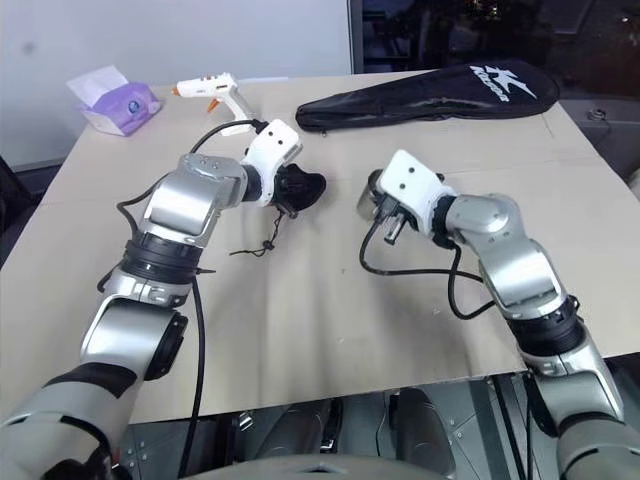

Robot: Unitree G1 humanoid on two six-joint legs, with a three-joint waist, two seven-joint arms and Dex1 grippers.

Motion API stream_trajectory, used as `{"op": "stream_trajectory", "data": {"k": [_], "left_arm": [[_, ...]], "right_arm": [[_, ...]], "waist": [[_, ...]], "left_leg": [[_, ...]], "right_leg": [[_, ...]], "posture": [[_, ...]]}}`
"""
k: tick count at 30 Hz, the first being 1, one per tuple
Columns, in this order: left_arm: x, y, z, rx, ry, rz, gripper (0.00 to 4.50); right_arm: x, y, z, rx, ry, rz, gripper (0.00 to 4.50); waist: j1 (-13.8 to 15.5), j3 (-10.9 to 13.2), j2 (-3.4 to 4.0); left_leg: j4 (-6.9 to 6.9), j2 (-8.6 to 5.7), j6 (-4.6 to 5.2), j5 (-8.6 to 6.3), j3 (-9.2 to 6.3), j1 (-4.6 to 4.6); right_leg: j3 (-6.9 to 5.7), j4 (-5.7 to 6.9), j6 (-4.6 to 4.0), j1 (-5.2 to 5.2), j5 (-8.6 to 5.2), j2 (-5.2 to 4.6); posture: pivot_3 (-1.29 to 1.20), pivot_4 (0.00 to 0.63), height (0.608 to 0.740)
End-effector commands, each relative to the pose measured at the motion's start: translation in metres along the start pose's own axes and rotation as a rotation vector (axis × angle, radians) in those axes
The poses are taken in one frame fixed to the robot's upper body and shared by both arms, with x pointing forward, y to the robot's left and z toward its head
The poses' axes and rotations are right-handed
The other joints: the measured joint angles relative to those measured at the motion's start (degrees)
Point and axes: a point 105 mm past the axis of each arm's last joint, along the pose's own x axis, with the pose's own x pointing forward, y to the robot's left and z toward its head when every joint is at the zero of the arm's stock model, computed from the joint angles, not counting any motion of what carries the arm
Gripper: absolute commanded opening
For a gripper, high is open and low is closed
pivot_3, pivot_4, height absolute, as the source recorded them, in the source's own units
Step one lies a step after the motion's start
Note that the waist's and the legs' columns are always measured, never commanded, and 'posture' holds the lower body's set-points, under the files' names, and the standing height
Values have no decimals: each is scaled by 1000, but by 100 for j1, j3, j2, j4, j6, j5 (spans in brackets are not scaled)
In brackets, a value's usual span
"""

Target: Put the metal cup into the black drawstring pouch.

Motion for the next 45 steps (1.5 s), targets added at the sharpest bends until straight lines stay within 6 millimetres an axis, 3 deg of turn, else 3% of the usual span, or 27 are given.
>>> {"op": "stream_trajectory", "data": {"k": [1, 5, 9, 11, 14, 17, 19, 20, 26, 27, 30, 35, 45], "left_arm": [[-5, 3, 15, 62, -43, 11, 0], [-3, 1, 12, 85, -39, 14, 0], [-4, 1, 10, 73, -42, 15, 0], [-5, 0, 9, 76, -43, 16, 0], [-6, -1, 8, 77, -45, 16, 0], [-8, -1, 7, 69, -45, 16, 0], [-9, 0, 6, 58, -44, 14, 0], [-10, 0, 6, 49, -44, 9, 0], [-11, -4, 13, -5, -71, -68, 0], [-11, -5, 13, -8, -67, -80, 0], [-10, -7, 11, -68, -40, -119, 0], [-8, -7, 15, -59, -22, -138, 0], [-6, -13, 25, -96, -32, -183, 0]], "right_arm": [[-4, 18, 5, -87, 38, 86, 74], [1, 37, -9, -155, 126, 230, 74], [7, 37, -6, -170, 126, 236, 1158], [10, 38, -3, -173, 122, 237, 2156], [13, 37, -1, -187, 119, 231, 2156], [16, 35, -1, -199, 115, 210, 1284], [16, 32, 0, -190, 105, 190, 357], [17, 32, 1, -188, 102, 186, 139], [14, 31, -3, -174, 100, 138, 139], [13, 29, 3, -125, 59, 115, 139], [14, 15, 46, 168, -236, 8, 139], [23, 18, 57, 330, -387, -70, 139], [66, 39, 35, 477, -417, -93, 139]], "waist": [[3, 0, 0], [-16, 0, 0], [-9, 0, 0], [-12, 0, 0], [-7, 0, 0], [-3, 0, 0], [-4, 0, 0], [-8, 0, 0], [-2, 0, 0], [-1, -1, -2], [-37, -1, -2], [-58, -3, -4], [-176, -3, -3]], "left_leg": [[1, 0, 0, 0, 2, 0], [1, 0, 0, 0, 3, 1], [3, 2, 0, 0, 4, 4], [4, 1, 0, 0, 5, 2], [4, 1, 0, 0, 4, 1], [4, 1, 0, 0, 2, 1], [4, 1, 0, 0, 2, 1], [4, 1, 0, 0, 3, 1], [5, 1, 0, 0, 3, 0], [5, 1, 0, 0, 3, 0], [7, 2, 0, 0, 0, 1], [3, -1, -7, 4, 1, -1], [-1, -1, -8, 5, 10, 1]], "right_leg": [[0, 1, 0, 0, 0, 0], [-3, 0, 0, 0, 0, 1], [-2, 3, 0, 1, 0, 2], [-2, 2, 0, 0, 0, 1], [-1, 2, 0, -1, 0, 1], [-1, 2, 0, -1, 0, 1], [-1, 2, 0, -1, 0, 1], [-1, 2, 0, -1, 0, 1], [-2, 2, 0, -1, 0, 0], [-1, 3, 0, -1, 0, 0], [3, 6, 0, 0, 0, 2], [15, 16, -1, -12, 1, 3], [18, 22, -1, -20, 1, 11]], "posture": [[0, 150, 740], [0, 150, 740], [0, 150, 740], [0, 150, 740], [0, 150, 740], [0, 150, 740], [0, 150, 740], [0, 150, 740], [0, 150, 740], [0, 150, 740], [0, 150, 740], [0, 150, 740], [0, 150, 740]]}}
